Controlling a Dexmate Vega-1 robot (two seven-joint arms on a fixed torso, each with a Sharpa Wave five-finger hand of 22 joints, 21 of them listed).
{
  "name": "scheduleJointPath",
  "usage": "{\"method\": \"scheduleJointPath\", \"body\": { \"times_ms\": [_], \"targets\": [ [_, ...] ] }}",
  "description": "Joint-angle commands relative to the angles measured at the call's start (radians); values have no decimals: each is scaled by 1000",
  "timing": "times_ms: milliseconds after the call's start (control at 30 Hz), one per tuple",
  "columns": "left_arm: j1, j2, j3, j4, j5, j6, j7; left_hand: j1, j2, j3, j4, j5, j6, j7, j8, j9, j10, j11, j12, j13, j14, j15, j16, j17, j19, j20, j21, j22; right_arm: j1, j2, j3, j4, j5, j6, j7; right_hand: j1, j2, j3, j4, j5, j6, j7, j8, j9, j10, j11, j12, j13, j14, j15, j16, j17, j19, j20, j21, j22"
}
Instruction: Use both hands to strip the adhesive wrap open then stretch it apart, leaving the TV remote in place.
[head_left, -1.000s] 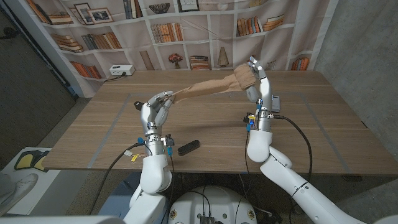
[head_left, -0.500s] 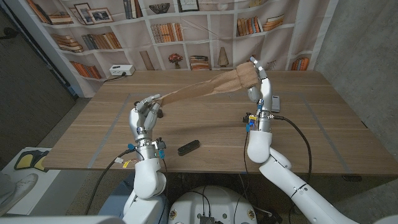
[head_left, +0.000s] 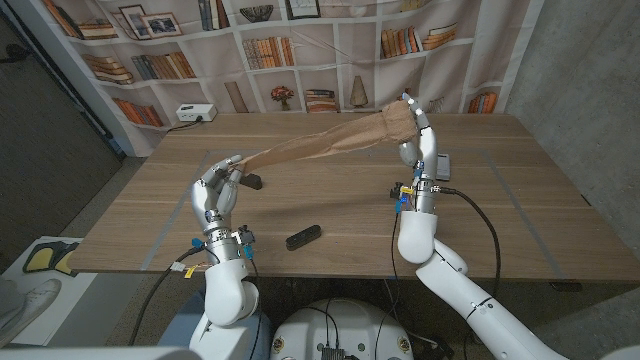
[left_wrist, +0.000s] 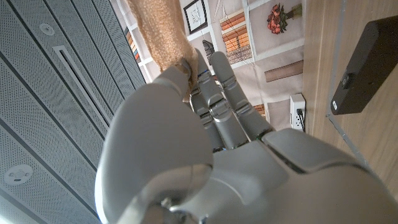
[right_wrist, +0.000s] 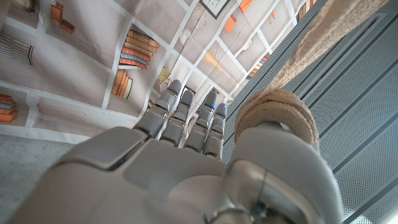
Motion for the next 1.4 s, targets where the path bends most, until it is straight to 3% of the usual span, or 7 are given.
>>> {"method": "scheduleJointPath", "body": {
  "times_ms": [33, 667, 1167, 1400],
  "targets": [
    [5, -18, -34, 18, -27, -8, 5, 8, 7, 1, 2, 7, -10, 2, -5, -1, -5, 1, -5, 1, 6, -15, -5, 4, -11, 0, 10, -2, -11, 17, 8, 6, 9, 7, 14, -15, -3, -2, 11, 10, 1, 10, 2, 0, 5, 10, -4, 4, 4, -164, 2, 1, 4, 12, -4, 2],
    [42, -23, -114, 37, -58, -32, 5, 12, 19, 2, 1, 8, -48, 12, -21, 2, -36, 18, -23, 1, -18, -11, -27, 13, -48, 13, 31, -30, -34, 11, 29, -2, -13, 4, -7, -27, -10, -9, 15, 16, 6, 12, 1, -2, 6, 12, -12, 0, 11, -165, 0, -12, 18, 11, 1, 1],
    [82, 25, -147, 34, -123, -66, -84, 17, 27, -1, -1, 9, -57, 17, -23, 7, -48, 23, -32, 3, -34, -8, -34, 22, -67, 19, 42, -48, -76, 10, 32, -51, -80, -34, -61, -36, -15, -14, 17, 19, 5, 18, -2, -3, 5, 15, -19, -2, 12, -161, -2, -21, 22, 12, 1, 1],
    [98, 18, -156, 21, -127, -80, -102, 17, 29, -3, 0, 9, -58, 18, -24, 8, -48, 25, -34, 3, -36, -6, -34, 26, -69, 19, 47, -53, -88, 5, 34, -70, -85, -43, -68, -38, -15, -15, 17, 20, 5, 18, -3, -3, 7, 14, -20, -3, 12, -161, -3, -24, 23, 13, 1, 1]
  ]
}}
